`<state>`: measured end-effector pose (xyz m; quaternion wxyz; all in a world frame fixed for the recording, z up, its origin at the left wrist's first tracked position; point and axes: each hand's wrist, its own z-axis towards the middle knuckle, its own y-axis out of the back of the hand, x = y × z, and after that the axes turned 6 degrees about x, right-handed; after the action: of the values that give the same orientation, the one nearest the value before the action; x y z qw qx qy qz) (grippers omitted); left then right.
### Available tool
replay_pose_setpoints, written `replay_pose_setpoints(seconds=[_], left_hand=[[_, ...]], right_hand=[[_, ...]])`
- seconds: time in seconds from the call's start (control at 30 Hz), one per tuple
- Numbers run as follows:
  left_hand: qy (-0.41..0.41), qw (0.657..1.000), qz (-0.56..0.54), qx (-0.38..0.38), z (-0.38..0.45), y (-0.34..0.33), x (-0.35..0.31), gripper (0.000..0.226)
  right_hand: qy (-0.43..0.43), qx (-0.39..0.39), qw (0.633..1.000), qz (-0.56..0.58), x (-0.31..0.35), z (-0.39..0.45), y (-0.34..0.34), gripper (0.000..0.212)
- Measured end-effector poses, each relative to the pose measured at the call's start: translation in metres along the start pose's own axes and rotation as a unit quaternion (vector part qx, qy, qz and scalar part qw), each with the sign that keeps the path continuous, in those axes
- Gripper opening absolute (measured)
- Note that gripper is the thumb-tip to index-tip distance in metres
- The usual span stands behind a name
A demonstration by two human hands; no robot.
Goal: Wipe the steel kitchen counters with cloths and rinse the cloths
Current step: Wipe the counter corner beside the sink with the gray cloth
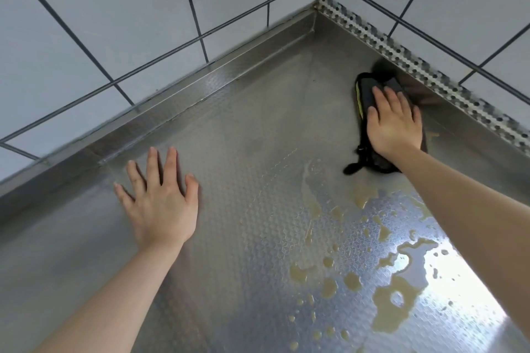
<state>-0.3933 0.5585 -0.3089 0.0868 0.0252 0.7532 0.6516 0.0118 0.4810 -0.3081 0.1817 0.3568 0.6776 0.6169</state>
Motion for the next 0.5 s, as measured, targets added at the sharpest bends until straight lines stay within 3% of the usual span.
replay_pose_setpoints(seconds=[0.07, 0.2, 0.27, 0.43, 0.5], left_hand=[[-0.001, 1.0, 0.001, 0.003, 0.0, 0.0, 0.0, 0.059], [0.0, 1.0, -0.002, 0.0, -0.001, 0.001, 0.0, 0.063], [-0.001, 1.0, -0.003, -0.003, 0.0, 0.001, 0.0, 0.063], [-0.004, 1.0, 0.004, -0.005, 0.001, -0.002, 0.0, 0.059], [-0.002, 1.0, 0.003, -0.001, 0.001, -0.002, 0.0, 0.057]], right_hand=[[-0.023, -0.004, 1.0, 0.0, 0.014, -0.016, -0.009, 0.057], [0.151, 0.017, 0.987, -0.051, 0.026, -0.061, -0.02, 0.056], [0.19, 0.026, 0.98, -0.061, 0.014, -0.049, -0.011, 0.055], [0.02, 0.013, 1.0, -0.02, 0.023, -0.005, -0.007, 0.055], [0.044, 0.014, 0.999, -0.028, 0.045, -0.022, -0.014, 0.056]])
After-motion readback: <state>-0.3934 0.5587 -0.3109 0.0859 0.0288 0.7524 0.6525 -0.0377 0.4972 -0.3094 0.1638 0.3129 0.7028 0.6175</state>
